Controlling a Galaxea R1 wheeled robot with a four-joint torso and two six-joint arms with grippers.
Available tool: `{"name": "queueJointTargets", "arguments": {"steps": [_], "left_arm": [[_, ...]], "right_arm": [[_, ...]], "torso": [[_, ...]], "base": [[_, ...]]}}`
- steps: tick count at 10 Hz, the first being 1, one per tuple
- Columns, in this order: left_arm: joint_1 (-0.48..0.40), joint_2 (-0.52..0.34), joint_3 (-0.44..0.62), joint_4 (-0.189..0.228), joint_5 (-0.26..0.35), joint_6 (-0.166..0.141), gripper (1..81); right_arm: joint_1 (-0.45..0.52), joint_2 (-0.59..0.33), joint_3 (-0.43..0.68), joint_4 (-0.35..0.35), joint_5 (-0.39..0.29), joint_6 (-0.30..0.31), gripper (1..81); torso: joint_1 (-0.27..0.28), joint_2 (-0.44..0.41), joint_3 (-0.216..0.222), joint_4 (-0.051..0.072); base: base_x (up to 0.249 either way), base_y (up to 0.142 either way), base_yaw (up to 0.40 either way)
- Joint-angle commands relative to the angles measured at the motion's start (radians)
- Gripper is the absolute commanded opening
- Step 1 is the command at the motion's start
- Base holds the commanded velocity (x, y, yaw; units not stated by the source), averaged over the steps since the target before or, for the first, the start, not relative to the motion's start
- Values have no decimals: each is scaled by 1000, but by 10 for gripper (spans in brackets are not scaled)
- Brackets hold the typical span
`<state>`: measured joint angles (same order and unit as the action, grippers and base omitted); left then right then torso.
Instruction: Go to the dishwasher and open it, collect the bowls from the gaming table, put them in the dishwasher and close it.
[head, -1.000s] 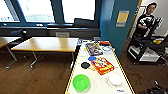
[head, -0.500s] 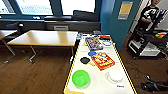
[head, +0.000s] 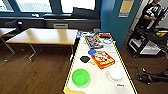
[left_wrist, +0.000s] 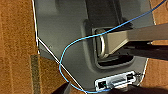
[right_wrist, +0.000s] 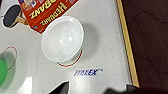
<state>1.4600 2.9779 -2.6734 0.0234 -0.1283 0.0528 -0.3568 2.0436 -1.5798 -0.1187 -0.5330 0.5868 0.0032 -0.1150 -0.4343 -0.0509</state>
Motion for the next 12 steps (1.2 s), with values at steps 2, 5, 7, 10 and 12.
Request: {"name": "queueJointTargets", "arguments": {"steps": [2,5,7,10,12], "left_arm": [[-10,-3,0,-5,64,1,811],[-10,-2,0,-5,65,1,811],[-10,-3,0,-5,65,1,811],[-11,-2,0,-5,65,1,811],[-11,-3,-2,-5,65,1,811]], "right_arm": [[149,40,-71,10,-21,68,811],[132,82,-144,-6,131,67,811],[143,124,-236,1,136,70,811],[147,203,-333,2,137,71,811],[147,253,-387,10,143,73,811]], "torso": [[0,0,0,0],[0,0,0,0],[0,0,-1,0],[0,0,-1,0],[0,0,-1,0]], "base": [[0,0,0],[0,0,0],[0,0,0],[0,0,0],[0,0,0]]}}
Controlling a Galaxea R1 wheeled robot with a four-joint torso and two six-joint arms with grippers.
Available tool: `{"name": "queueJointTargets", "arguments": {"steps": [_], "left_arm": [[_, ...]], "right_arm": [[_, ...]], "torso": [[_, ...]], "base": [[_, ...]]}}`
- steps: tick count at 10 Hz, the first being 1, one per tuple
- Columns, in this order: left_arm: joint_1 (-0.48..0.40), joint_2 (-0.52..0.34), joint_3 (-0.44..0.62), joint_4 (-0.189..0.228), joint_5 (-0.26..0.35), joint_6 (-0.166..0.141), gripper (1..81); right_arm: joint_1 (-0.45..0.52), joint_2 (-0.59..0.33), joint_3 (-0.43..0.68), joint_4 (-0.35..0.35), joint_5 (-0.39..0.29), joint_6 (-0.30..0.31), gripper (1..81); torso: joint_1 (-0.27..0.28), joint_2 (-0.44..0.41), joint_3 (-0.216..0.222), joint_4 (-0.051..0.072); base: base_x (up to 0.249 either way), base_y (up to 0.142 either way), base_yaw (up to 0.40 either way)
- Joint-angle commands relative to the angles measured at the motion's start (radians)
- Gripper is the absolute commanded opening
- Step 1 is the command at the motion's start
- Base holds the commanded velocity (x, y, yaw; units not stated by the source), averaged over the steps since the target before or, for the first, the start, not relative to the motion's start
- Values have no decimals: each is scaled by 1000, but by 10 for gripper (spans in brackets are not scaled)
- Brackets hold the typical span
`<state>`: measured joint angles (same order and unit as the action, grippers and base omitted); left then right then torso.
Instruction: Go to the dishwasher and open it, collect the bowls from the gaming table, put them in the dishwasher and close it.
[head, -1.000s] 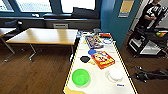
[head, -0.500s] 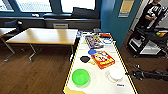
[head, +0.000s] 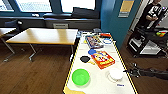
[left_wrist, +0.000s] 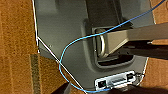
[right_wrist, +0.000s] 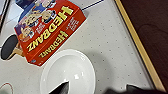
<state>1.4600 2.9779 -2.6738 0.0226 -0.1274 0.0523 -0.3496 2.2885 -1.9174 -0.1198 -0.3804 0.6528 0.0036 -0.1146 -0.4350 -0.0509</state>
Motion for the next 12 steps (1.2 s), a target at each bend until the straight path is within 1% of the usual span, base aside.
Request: {"name": "queueJointTargets", "arguments": {"steps": [1,4,5,7,9,12], "left_arm": [[-11,-6,-5,-4,66,0,811],[-11,0,-6,-4,66,0,811],[-13,0,-6,-4,65,0,811],[-13,1,-8,-3,66,0,811],[-13,4,-6,-3,66,1,811],[-14,4,-12,-3,68,0,811]], "right_arm": [[134,40,-61,11,5,8,811],[108,97,-118,11,14,25,811],[99,104,-133,11,29,45,811],[97,100,-164,14,26,73,811],[86,87,-175,17,28,73,811],[53,100,-192,25,35,74,811]], "torso": [[0,0,0,0],[0,0,0,0],[0,0,0,0],[0,0,0,0],[0,0,0,0],[0,0,0,0]], "base": [[0,0,0],[0,0,0],[0,0,0],[0,0,0],[0,0,0],[0,0,0]]}}
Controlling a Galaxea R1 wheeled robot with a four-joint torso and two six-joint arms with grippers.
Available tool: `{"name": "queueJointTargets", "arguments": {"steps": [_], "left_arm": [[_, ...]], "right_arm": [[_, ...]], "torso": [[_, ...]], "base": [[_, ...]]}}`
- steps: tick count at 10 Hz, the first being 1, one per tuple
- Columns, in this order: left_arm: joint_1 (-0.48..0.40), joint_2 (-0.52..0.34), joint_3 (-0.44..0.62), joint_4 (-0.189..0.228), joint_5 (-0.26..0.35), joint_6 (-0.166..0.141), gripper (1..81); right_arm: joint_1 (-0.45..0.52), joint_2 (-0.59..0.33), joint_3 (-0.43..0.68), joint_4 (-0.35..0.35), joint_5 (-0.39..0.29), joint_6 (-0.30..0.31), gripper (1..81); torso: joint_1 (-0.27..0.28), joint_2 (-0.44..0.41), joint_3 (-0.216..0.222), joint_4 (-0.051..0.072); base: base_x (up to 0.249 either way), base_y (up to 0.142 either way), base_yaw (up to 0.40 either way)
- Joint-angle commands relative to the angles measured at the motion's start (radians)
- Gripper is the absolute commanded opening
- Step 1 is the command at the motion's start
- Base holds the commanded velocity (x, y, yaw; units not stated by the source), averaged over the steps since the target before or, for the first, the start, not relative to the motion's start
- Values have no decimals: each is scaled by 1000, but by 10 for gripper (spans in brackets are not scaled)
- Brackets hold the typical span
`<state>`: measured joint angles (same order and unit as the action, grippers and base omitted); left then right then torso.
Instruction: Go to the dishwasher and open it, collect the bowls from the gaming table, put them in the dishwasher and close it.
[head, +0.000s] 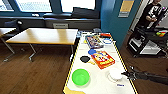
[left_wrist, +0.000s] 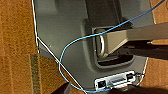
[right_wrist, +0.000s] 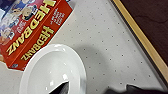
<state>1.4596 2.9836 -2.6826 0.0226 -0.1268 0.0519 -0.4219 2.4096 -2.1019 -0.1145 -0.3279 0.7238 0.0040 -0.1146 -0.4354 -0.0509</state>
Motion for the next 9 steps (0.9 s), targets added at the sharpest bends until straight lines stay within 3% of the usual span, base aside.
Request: {"name": "queueJointTargets", "arguments": {"steps": [1,6,9], "left_arm": [[-12,-1,-3,-3,67,0,811],[-14,-1,-4,-3,69,0,811],[-14,-3,-3,-3,69,0,811]], "right_arm": [[119,-14,-12,21,-4,3,811],[94,33,-16,27,21,11,811],[54,47,-12,41,87,25,811]], "torso": [[0,0,0,0],[0,0,0,0],[0,0,0,0]], "base": [[0,0,0],[0,0,0],[0,0,0]]}}
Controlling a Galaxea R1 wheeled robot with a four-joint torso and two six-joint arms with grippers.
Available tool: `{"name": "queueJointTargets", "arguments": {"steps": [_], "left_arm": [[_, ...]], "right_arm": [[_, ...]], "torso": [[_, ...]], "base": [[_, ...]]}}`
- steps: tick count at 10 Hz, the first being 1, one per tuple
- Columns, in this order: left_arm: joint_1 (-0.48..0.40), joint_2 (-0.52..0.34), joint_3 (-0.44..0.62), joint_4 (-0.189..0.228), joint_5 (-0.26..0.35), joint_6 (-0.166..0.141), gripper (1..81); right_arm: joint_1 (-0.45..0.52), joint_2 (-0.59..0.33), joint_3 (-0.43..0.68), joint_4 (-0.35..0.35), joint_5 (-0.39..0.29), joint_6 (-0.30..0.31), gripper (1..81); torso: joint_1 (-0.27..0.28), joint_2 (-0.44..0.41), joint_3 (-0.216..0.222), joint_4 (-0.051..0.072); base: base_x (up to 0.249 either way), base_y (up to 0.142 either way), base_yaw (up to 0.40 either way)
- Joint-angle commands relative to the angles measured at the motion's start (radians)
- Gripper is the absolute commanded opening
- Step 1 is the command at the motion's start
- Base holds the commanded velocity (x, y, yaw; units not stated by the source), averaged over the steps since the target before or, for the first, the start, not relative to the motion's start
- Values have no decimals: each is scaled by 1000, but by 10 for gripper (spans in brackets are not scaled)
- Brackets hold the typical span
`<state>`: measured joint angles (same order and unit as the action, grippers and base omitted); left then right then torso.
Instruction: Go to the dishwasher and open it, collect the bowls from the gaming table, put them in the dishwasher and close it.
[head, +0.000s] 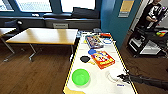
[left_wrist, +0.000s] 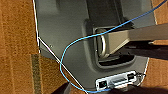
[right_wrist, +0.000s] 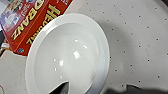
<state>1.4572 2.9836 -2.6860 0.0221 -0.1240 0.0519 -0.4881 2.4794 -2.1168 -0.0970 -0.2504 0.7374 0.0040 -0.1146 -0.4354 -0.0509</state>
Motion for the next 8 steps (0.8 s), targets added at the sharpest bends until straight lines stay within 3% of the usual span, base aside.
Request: {"name": "queueJointTargets", "arguments": {"steps": [1,2,4,6,8], "left_arm": [[-11,-4,-3,-4,66,0,811],[-11,-4,-11,-4,64,0,811],[-21,-4,-18,-4,67,-14,811],[-21,-3,-18,-4,67,-14,811],[-25,3,-18,-1,64,-14,811]], "right_arm": [[114,-21,0,23,10,10,811],[105,-29,1,25,13,13,10],[64,-49,35,22,29,48,10],[99,-123,123,22,40,48,10],[211,-265,291,19,-90,53,10]], "torso": [[0,0,0,0],[0,0,0,0],[0,0,0,0],[0,0,0,0],[0,0,0,0]], "base": [[0,0,0],[0,0,0],[0,0,0],[0,0,0],[0,0,0]]}}
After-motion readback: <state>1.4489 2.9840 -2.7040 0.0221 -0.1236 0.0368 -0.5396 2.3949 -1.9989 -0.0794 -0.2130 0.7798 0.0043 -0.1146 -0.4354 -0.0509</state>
